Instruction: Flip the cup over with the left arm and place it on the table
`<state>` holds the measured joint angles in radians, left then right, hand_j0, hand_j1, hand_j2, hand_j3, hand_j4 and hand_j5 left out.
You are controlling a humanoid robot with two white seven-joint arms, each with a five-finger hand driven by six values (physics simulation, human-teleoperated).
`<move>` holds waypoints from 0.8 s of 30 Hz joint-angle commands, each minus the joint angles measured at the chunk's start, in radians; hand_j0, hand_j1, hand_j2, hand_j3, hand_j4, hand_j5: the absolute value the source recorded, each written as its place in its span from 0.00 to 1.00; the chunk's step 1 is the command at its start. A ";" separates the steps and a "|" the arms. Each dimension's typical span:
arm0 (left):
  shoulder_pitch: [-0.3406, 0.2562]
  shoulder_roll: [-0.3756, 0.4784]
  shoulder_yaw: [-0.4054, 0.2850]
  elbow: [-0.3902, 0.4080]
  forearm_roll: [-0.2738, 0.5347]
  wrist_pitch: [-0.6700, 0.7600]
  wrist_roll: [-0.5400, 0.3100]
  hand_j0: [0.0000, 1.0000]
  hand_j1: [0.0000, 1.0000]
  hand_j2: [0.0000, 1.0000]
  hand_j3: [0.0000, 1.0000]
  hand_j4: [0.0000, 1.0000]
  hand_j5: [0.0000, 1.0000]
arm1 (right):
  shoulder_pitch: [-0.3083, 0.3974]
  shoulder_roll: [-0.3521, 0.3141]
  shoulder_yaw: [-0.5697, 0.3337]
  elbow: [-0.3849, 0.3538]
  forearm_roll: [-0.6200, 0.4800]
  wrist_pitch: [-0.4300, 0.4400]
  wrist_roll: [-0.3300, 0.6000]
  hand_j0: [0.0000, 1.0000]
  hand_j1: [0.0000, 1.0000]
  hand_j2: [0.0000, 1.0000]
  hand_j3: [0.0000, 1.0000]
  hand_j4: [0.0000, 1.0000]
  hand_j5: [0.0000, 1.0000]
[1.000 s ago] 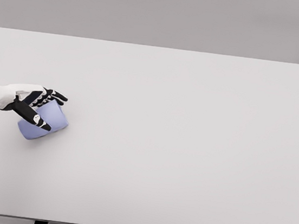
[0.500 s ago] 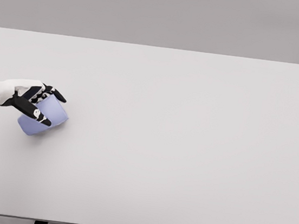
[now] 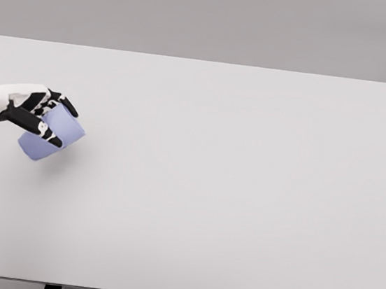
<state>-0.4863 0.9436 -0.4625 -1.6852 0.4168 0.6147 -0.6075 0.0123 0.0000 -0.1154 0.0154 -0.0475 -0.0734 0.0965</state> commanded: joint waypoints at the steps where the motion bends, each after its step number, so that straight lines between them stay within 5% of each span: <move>1: 0.002 0.001 0.012 -0.002 -0.003 -0.004 -0.003 0.45 0.45 0.45 0.45 0.45 0.45 | 0.000 0.000 0.000 0.000 0.000 0.000 0.000 1.00 1.00 1.00 1.00 1.00 1.00; 24: 0.011 -0.002 0.059 0.004 -0.012 -0.004 -0.003 0.46 0.46 0.46 0.46 0.46 0.46 | 0.000 0.000 -0.001 0.000 0.000 0.000 0.000 1.00 1.00 1.00 1.00 1.00 1.00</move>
<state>-0.4755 0.9409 -0.4086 -1.6812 0.4073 0.6152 -0.6084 0.0123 0.0000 -0.1152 0.0153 -0.0475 -0.0736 0.0965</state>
